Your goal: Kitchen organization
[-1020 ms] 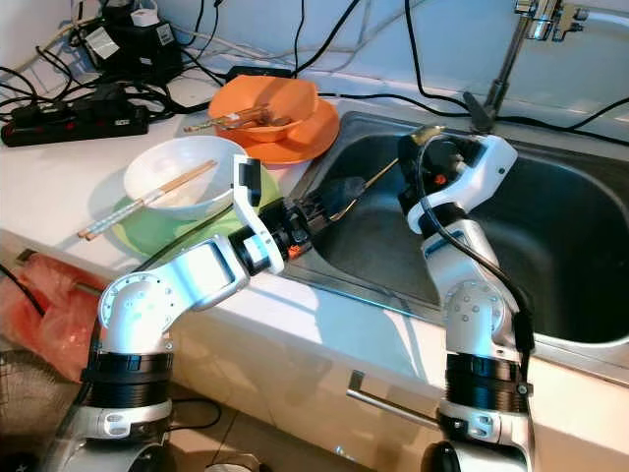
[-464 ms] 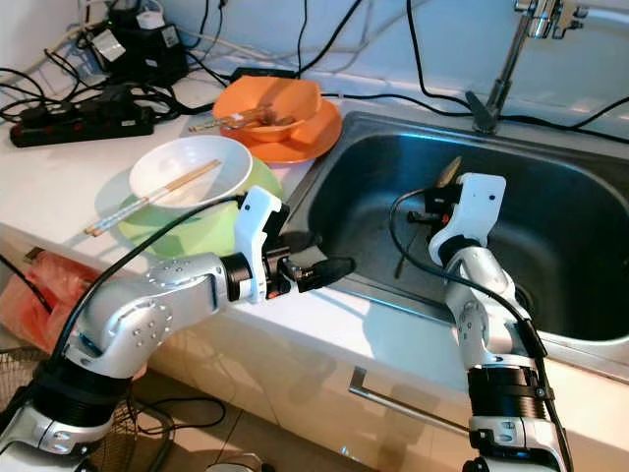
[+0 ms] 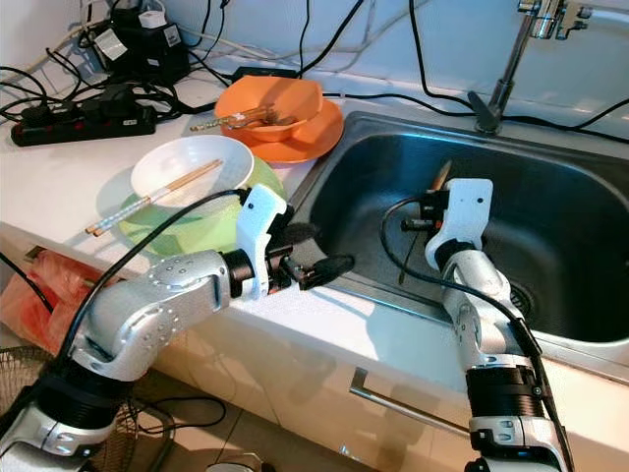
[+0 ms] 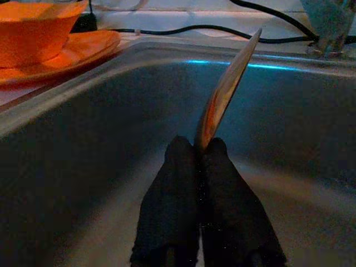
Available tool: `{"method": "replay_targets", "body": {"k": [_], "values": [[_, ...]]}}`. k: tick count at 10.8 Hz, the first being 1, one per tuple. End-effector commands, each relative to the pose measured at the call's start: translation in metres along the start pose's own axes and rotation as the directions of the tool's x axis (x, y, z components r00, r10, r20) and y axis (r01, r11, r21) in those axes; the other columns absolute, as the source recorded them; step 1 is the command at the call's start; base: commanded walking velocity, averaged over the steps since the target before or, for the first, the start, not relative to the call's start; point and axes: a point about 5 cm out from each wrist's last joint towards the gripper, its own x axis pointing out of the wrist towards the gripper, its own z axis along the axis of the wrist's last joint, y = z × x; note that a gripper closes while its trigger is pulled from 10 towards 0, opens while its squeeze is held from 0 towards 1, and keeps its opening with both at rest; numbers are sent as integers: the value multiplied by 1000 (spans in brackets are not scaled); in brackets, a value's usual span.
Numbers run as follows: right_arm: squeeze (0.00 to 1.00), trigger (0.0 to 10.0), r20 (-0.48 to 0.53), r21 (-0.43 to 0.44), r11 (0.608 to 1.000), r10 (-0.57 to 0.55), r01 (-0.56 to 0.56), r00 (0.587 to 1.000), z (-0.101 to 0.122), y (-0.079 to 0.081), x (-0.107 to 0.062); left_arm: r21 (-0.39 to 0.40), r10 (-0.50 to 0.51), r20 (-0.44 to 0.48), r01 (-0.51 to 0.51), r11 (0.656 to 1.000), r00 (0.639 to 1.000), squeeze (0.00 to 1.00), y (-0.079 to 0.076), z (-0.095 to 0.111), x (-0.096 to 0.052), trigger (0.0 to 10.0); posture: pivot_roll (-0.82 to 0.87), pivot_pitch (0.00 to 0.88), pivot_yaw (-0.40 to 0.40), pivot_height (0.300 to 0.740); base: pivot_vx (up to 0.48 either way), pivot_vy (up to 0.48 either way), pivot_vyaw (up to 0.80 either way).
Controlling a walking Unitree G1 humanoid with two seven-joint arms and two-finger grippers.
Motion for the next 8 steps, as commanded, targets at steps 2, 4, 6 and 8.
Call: {"method": "replay_targets", "body": {"k": [2,4,6,8], "values": [[1000,10000,-1,-26,999,25,-25,1000,0,3,2,59,31,23,-32,998,999,0,1,-4,3,10000,236,31,42,740,0,0,0],[1000,10000,-7,-35,999,38,-38,999,-2,5,2,72,57,39,-59,996,998,0,2,-7,4,10000,236,29,36,740,0,0,0],[1000,10000,-4,-35,999,40,-40,999,-1,5,3,101,66,50,-71,992,997,0,4,-8,4,10000,236,27,36,740,0,0,0],[1000,10000,15,-25,999,38,-38,999,3,5,3,146,107,90,-120,982,990,0,7,-2,2,10000,234,25,37,740,0,0,0]]}}
